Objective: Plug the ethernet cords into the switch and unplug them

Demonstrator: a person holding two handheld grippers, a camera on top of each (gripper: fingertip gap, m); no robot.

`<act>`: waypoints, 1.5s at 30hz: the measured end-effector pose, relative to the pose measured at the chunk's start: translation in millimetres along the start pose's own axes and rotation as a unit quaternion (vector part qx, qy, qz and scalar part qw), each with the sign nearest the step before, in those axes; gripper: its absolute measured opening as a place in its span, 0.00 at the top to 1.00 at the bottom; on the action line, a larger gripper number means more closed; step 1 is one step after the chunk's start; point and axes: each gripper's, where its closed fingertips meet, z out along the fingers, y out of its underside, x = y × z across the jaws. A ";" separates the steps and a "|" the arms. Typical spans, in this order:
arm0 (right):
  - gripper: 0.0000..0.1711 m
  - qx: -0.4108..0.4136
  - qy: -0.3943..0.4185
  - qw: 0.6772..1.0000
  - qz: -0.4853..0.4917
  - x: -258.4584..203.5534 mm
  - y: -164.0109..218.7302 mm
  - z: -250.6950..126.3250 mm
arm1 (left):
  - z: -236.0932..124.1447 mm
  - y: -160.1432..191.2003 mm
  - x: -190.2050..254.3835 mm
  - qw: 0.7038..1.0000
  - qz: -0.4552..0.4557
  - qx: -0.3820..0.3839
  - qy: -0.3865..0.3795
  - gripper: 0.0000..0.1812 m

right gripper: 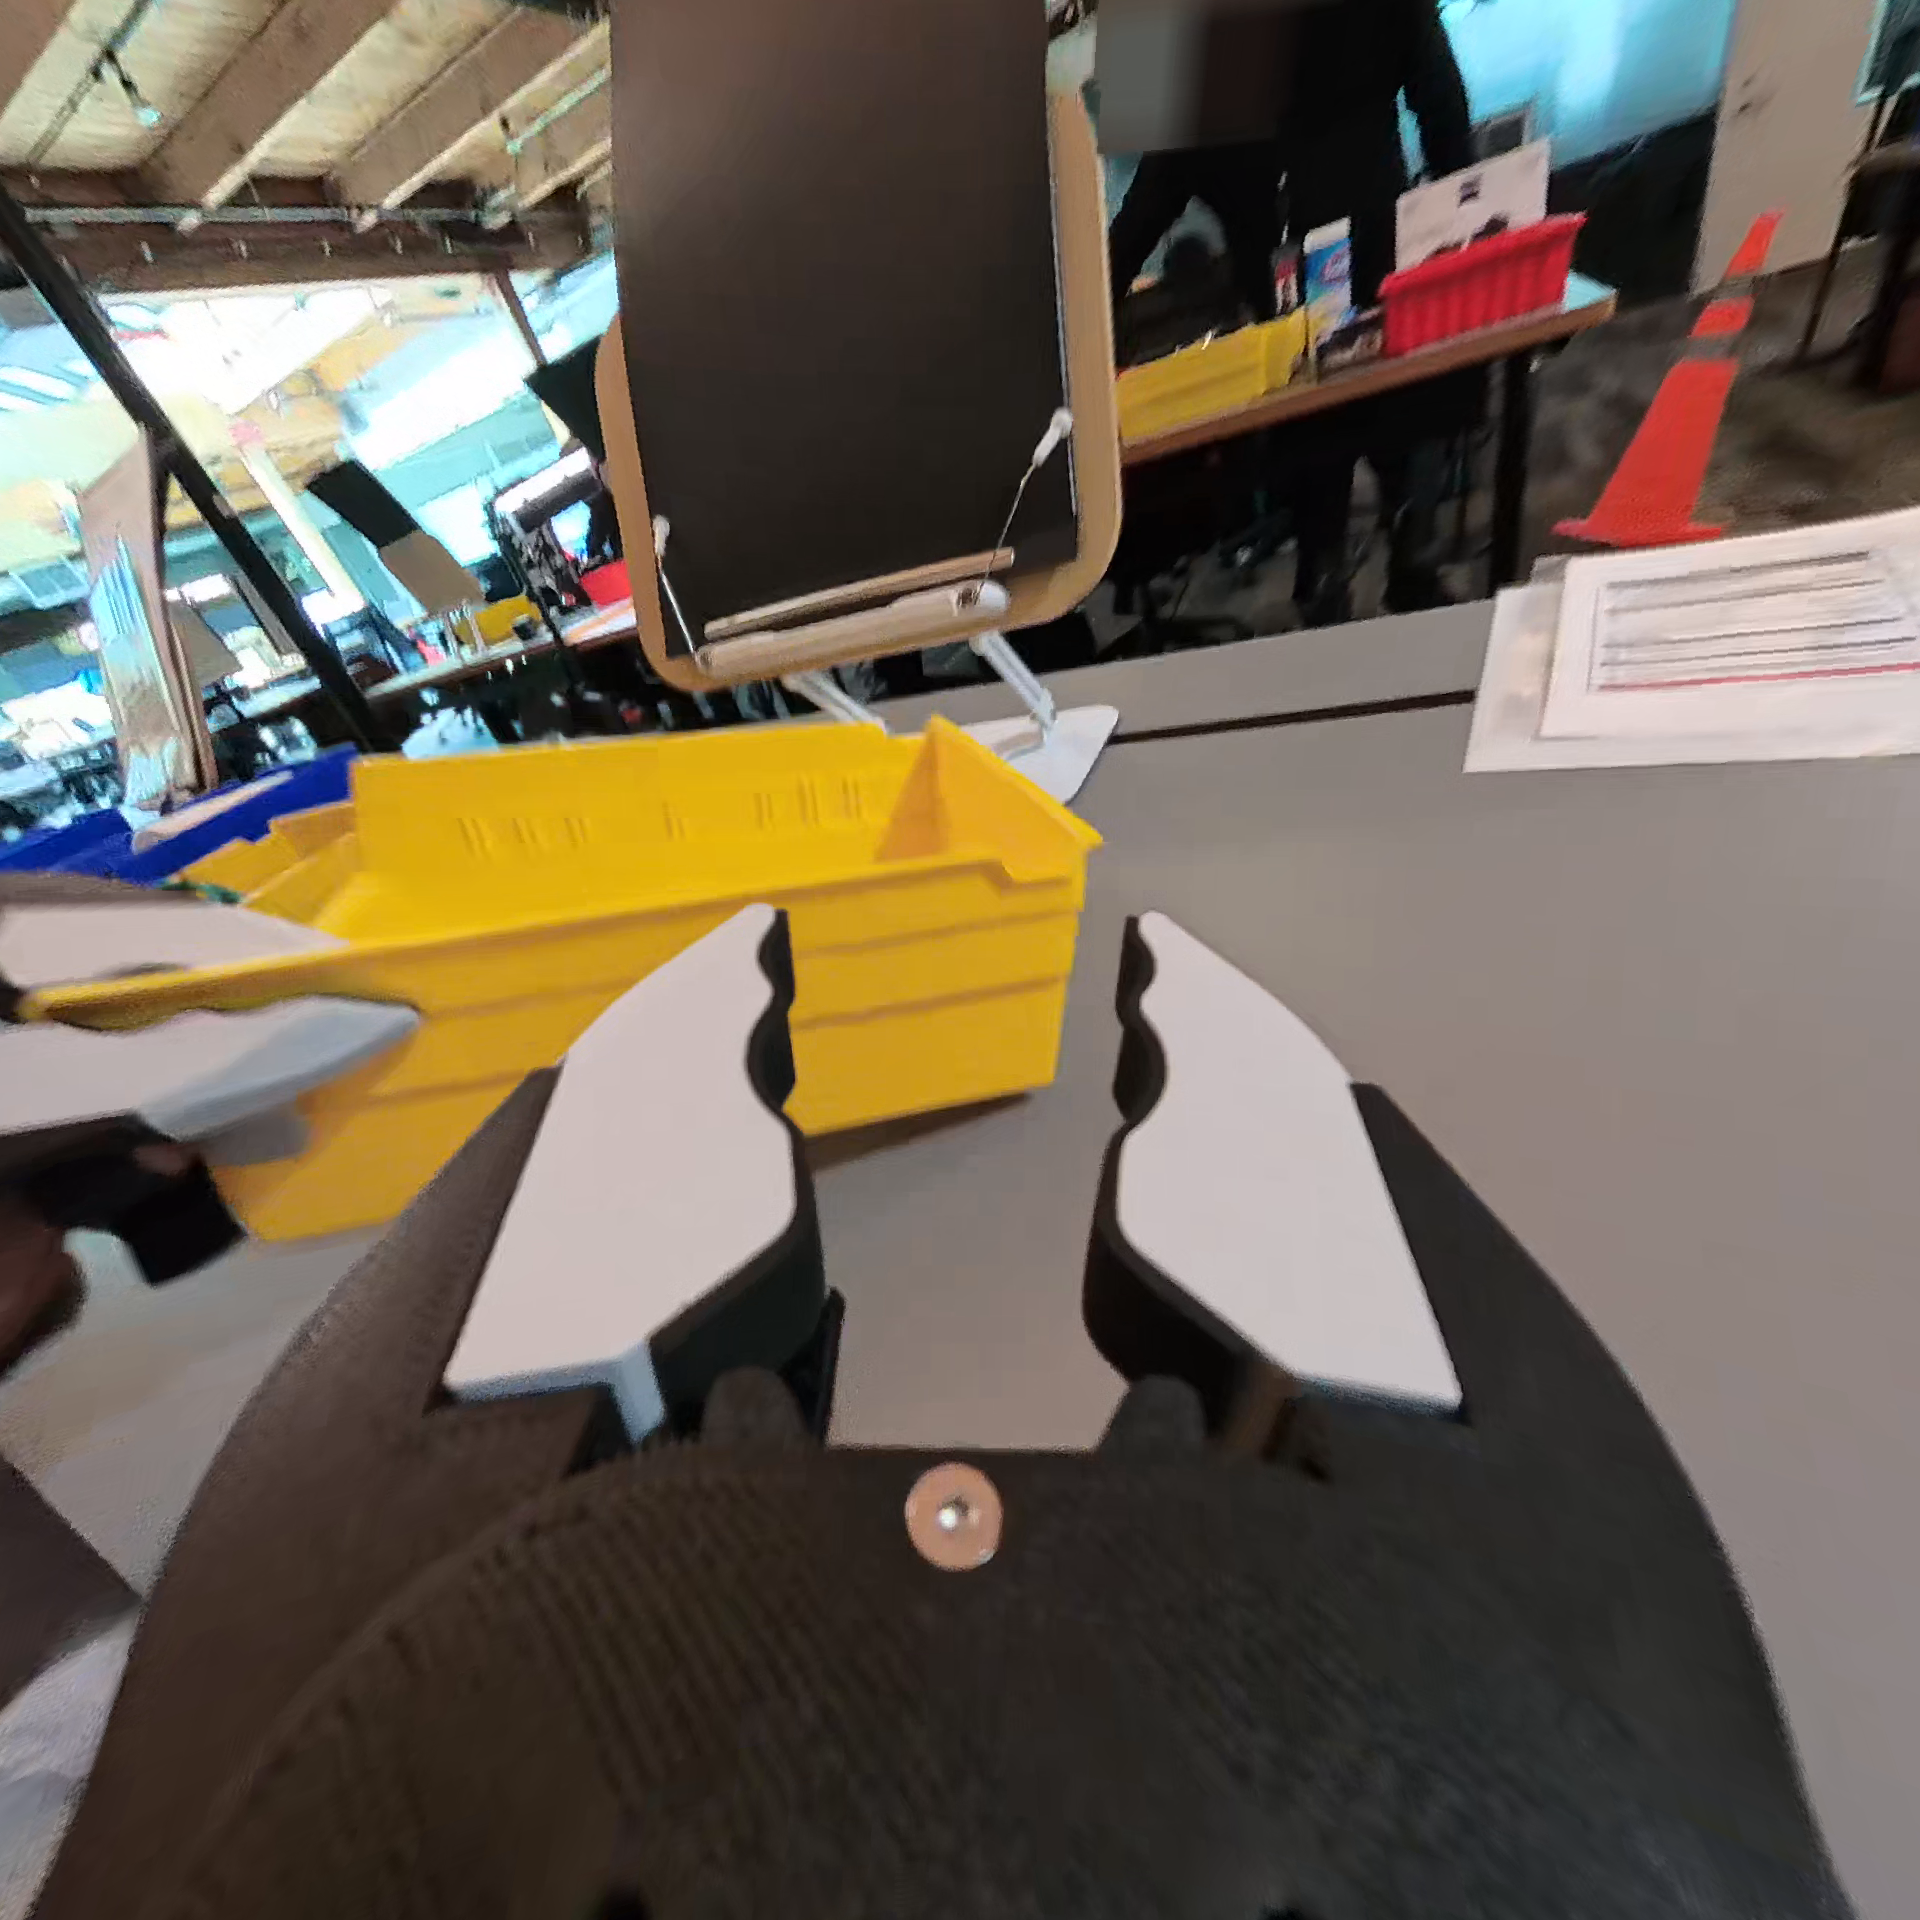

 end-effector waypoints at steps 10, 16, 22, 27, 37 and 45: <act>0.63 0.003 -0.005 1.000 0.025 5.7 0.7 1.6 | 95.0 -4.7 50.2 0.992 -0.096 0.069 0.052 0.92; 0.62 0.055 0.037 0.998 -0.001 22.1 -23.3 -13.5 | 134.0 -43.1 102.0 0.965 -0.139 0.105 0.198 0.67; 0.55 0.111 0.077 0.991 -0.019 38.0 -40.1 -32.8 | 93.2 -81.4 112.5 0.892 -0.231 0.208 0.330 0.46; 0.38 0.009 0.052 0.994 -0.093 12.2 12.5 -11.1 | 42.7 -38.1 63.6 0.906 -0.244 0.210 0.274 0.40; 0.24 -0.051 0.136 0.964 -0.223 -4.7 48.8 19.8 | -33.0 44.0 -46.6 0.893 -0.356 0.255 0.100 0.27; 0.36 -0.147 0.155 0.966 -0.145 28.5 84.2 19.7 | -30.8 94.1 -80.0 0.941 -0.310 0.131 0.038 0.44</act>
